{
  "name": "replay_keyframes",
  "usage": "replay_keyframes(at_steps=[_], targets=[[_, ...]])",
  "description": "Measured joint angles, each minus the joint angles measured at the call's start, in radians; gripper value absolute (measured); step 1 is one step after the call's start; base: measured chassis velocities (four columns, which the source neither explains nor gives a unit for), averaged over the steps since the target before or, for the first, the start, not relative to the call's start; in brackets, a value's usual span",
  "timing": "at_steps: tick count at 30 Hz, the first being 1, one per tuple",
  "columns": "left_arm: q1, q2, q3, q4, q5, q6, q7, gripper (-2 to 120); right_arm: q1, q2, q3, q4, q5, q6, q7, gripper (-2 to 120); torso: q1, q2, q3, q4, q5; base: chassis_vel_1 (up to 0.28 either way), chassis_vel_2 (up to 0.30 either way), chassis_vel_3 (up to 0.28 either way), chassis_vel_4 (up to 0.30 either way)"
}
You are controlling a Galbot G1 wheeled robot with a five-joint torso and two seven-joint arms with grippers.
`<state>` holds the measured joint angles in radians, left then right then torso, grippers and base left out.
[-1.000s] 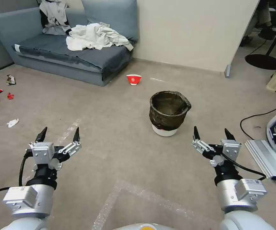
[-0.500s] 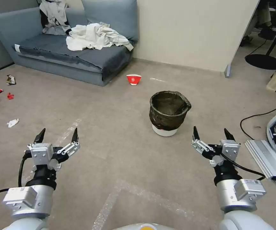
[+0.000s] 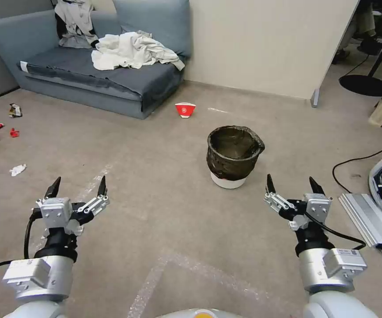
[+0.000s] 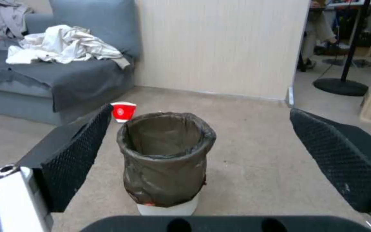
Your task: Pick up the trash can from the floor.
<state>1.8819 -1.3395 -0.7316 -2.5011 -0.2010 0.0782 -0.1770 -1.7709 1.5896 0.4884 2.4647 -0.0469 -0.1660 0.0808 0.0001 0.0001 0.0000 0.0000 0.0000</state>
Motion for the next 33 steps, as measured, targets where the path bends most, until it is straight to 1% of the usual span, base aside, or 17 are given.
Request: replay_keyframes(at_steps=[20, 33], targets=[[-0.002, 0.000, -0.003, 0.001, 0.005, 0.009, 0.001, 100, 0.001, 0.001, -0.004, -0.003, -0.001, 0.000, 0.002, 100, 0.000, 0.000, 0.000, 0.0001, 0.0000, -0.004, -0.002, -0.002, -0.005], [-0.003, 0.000, -0.004, 0.003, 0.007, 0.006, 0.004, 100, 0.001, 0.001, -0.004, -0.005, -0.001, 0.000, 0.004, 100, 0.000, 0.000, 0.000, 0.0000, 0.0000, -0.071, -0.065, -0.063, -0.068]])
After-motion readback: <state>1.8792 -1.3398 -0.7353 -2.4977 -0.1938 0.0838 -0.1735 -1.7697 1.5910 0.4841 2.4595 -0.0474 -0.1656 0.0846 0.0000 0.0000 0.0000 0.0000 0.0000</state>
